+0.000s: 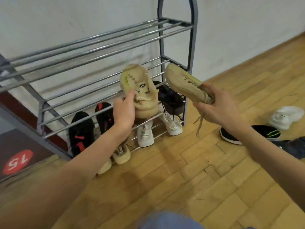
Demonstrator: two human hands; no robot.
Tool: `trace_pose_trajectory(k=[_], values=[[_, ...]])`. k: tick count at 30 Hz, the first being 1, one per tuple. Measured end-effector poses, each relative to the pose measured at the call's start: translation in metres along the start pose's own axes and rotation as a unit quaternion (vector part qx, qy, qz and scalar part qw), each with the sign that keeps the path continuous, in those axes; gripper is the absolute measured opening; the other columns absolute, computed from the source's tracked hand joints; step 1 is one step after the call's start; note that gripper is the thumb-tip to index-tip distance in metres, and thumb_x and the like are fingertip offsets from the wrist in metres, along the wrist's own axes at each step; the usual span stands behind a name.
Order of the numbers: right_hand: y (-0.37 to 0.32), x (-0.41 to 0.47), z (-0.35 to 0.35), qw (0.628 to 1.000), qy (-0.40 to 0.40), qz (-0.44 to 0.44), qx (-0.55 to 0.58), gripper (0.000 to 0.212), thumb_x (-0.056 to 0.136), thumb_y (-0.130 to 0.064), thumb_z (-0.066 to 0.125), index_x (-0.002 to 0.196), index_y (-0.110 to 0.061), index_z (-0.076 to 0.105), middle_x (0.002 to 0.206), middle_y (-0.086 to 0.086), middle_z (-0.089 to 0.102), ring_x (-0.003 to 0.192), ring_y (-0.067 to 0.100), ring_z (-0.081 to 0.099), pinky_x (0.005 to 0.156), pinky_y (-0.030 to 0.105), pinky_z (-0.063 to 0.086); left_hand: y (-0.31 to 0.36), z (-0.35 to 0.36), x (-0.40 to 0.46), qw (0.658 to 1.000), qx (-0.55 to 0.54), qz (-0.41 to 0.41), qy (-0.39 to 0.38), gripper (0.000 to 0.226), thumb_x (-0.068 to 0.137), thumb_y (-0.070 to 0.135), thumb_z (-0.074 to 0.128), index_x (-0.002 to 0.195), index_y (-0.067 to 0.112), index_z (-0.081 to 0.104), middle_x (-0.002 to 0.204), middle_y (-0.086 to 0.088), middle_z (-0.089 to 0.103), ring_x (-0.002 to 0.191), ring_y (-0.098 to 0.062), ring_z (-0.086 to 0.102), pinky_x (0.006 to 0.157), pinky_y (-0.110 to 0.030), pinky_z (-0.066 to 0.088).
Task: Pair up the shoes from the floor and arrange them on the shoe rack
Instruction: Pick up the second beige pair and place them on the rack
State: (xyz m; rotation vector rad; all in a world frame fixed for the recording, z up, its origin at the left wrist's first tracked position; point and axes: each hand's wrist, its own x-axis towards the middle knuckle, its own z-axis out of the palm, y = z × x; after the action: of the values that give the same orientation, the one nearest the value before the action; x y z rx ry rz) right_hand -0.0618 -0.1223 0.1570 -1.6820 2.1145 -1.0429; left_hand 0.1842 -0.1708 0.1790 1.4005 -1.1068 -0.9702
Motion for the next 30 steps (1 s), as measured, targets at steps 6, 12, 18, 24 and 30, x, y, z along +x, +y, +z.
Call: trace_pose_trajectory(k=[6,12,18,24,30], values=[[-0.043,0.067,0.024,0.994,0.022,-0.031,-0.098,0.066,0.077,-0.059,0.05,0.139,-0.039,0.035,0.112,0.012,0.06,0.101,0.035,0.056,0.088,0.049,0.05,0.031,0.003,0.07,0.999,0.029,-0.018,0.001,0.025,0.089,0.04,0.058,0.077,0.019,0.062,0.083,0.0,0.067,0.079,-0.012,0.062,0.076,-0.033,0.051],[-0.075,0.123,0.055,0.986,0.03,-0.022,-0.161,0.053,0.089,-0.048,0.05,0.136,-0.024,0.044,0.12,0.021,0.054,0.113,0.041,0.048,0.093,0.048,0.038,0.029,0.009,0.112,0.999,0.047,-0.005,-0.008,0.031,0.092,0.042,0.052,0.08,0.017,0.066,0.078,0.0,0.068,0.079,-0.016,0.065,0.075,-0.033,0.051],[-0.088,0.158,0.088,0.978,0.055,-0.023,-0.2,0.049,0.089,-0.046,0.052,0.13,-0.019,0.048,0.12,0.022,0.054,0.114,0.042,0.048,0.093,0.048,0.037,0.019,0.032,0.113,0.998,0.025,-0.057,-0.016,0.032,0.1,0.038,0.039,0.095,0.013,0.057,0.096,0.001,0.064,0.097,-0.018,0.058,0.095,-0.037,0.048],[-0.095,0.169,0.088,0.98,0.061,-0.038,-0.187,0.055,0.088,-0.055,0.051,0.119,-0.009,0.055,0.121,0.018,0.051,0.113,0.039,0.047,0.094,0.046,0.036,0.031,0.035,0.112,0.989,-0.031,-0.136,-0.049,0.022,0.099,0.029,0.04,0.114,0.016,0.052,0.121,-0.008,0.061,0.111,-0.022,0.058,0.1,-0.041,0.048],[-0.085,0.132,0.075,0.981,0.081,-0.145,-0.098,0.048,0.093,-0.042,0.05,0.128,-0.01,0.054,0.14,0.017,0.043,0.133,0.033,0.037,0.111,0.044,0.023,0.03,0.025,0.093,0.994,0.061,-0.078,-0.034,0.026,0.095,0.026,0.043,0.118,0.016,0.05,0.117,0.001,0.053,0.104,-0.017,0.047,0.087,-0.032,0.039]])
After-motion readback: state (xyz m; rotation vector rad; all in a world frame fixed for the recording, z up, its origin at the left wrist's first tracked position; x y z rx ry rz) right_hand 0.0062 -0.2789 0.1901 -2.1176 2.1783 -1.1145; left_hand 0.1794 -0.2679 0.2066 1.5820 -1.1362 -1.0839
